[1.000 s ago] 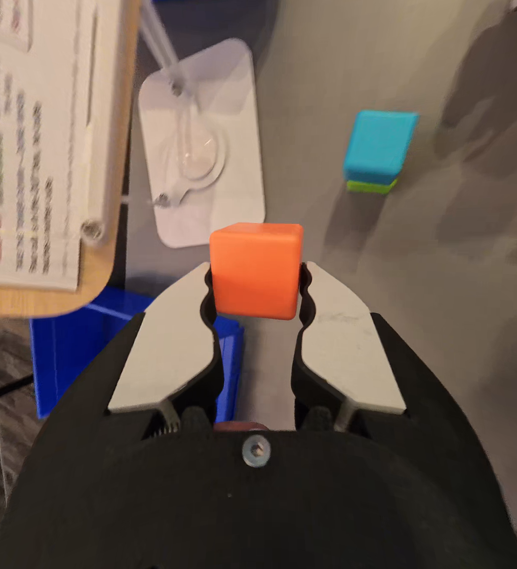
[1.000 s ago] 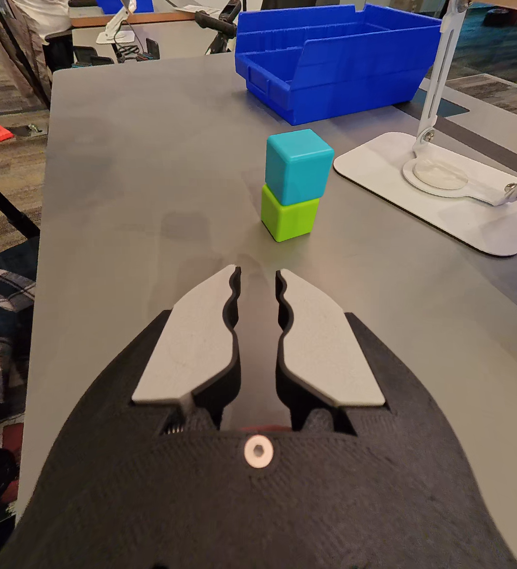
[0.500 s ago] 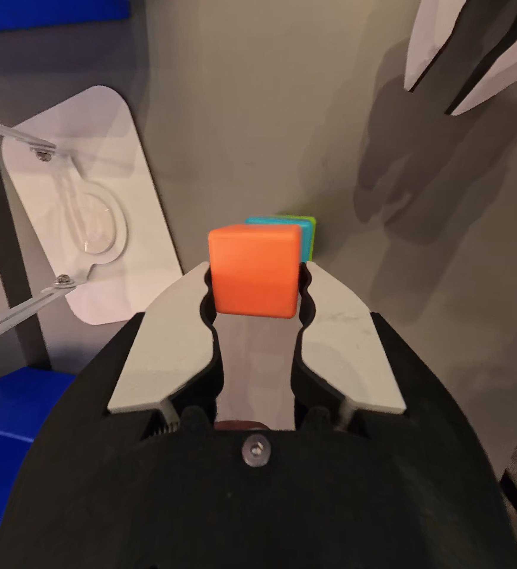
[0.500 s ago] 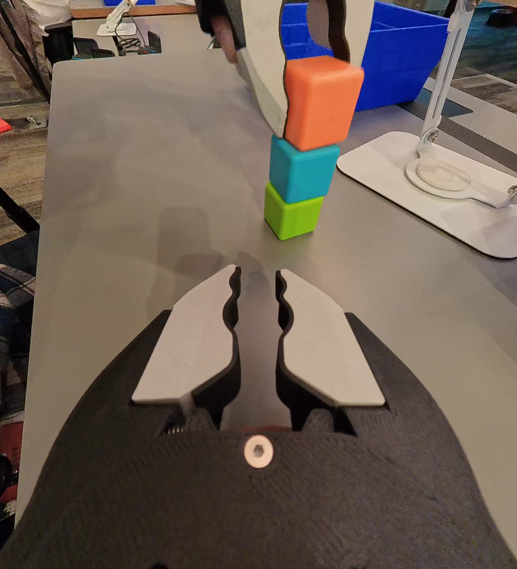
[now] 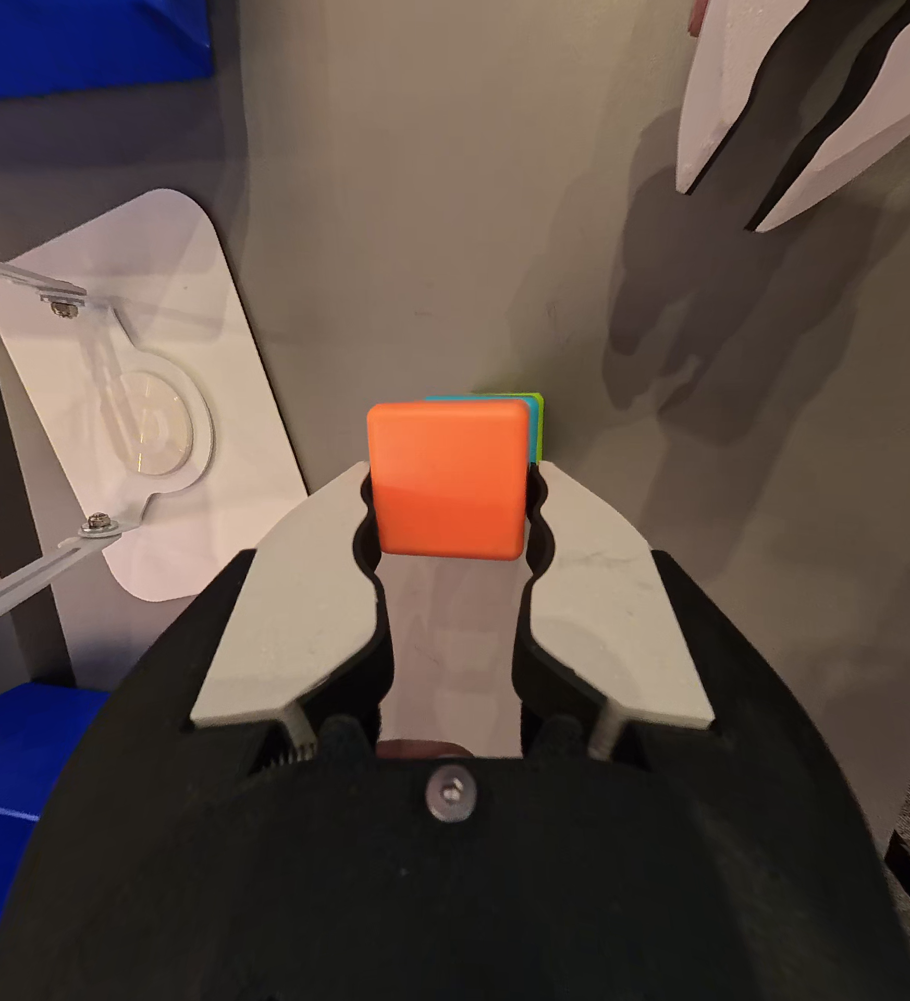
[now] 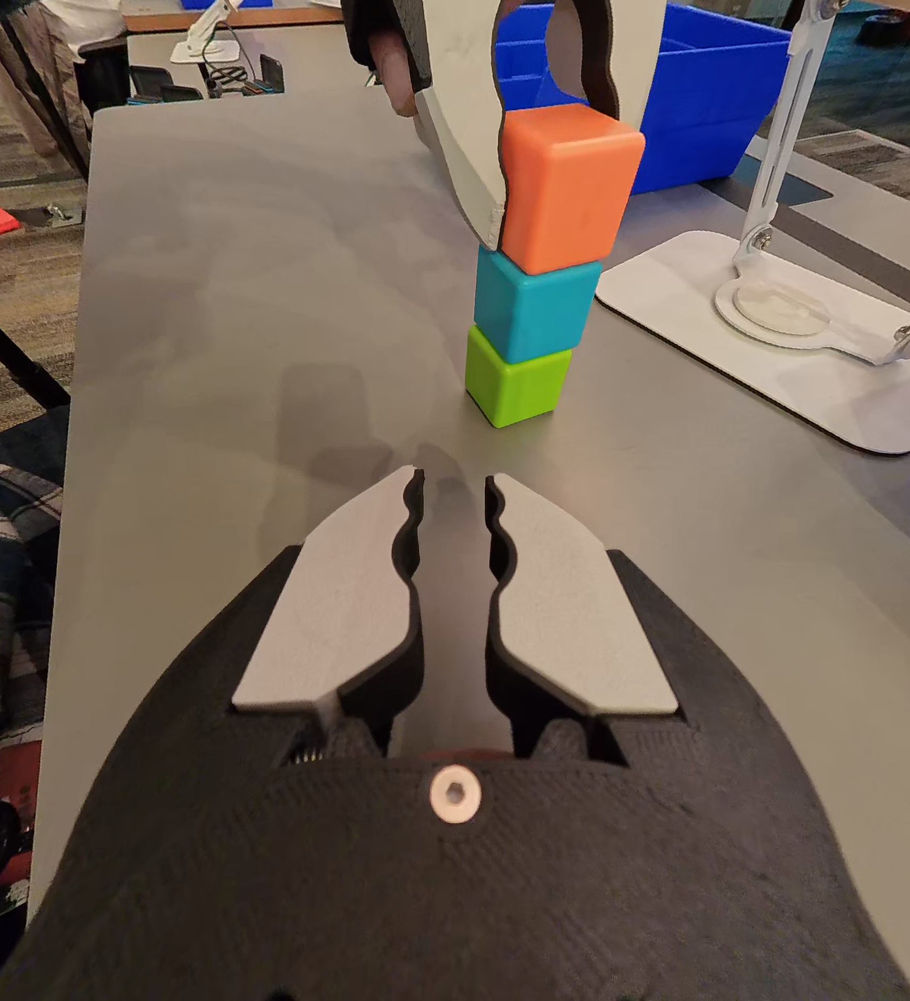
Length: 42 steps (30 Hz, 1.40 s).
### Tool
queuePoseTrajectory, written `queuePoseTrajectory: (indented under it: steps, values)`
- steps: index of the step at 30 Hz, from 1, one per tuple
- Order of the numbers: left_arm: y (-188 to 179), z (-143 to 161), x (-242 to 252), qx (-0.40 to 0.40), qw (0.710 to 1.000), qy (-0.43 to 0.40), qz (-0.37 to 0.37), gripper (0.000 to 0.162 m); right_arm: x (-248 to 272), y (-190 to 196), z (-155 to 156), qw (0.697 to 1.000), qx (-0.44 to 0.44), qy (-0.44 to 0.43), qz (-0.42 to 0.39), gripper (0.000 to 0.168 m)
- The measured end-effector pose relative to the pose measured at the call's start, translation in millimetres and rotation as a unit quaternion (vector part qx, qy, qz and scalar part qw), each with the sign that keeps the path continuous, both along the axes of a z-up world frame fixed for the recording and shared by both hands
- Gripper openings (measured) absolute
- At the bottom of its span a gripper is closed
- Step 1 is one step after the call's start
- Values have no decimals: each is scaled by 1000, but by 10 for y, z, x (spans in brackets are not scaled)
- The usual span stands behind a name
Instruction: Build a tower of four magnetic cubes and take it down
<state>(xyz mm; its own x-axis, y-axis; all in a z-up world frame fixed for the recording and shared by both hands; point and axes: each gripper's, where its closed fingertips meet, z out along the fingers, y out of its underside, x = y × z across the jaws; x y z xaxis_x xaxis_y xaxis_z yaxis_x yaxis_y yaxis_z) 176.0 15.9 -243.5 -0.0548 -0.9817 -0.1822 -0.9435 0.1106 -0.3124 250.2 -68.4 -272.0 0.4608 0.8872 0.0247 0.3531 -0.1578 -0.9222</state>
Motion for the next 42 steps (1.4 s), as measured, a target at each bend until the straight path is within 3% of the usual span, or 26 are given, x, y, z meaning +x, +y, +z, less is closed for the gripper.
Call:
queuePoseTrajectory:
  steps: [5,11,15,20,28,35,42]
  values:
    - [25,14,-32,9,1000,-3,-1,59,-2,-3,1,1000,1,0,1,21]
    - [79,301,-175,37,999,-34,13,66,-2,-6,2,1000,1,0,1,21]
    - [191,514,-517,66,996,-43,33,60,-4,-9,-2,1000,1,-1,1,22]
    - [608,619,-1240,122,988,-8,96,56,-3,-6,-5,1000,-1,-1,1,22]
    - [1332,521,-2242,162,969,53,176,55,9,7,8,1000,-10,9,0,21]
    - [2052,306,-2631,165,958,79,222,61,17,13,21,1000,-15,17,0,21]
    - [2645,-138,-2999,144,950,123,248,64,25,21,27,999,-28,26,3,21]
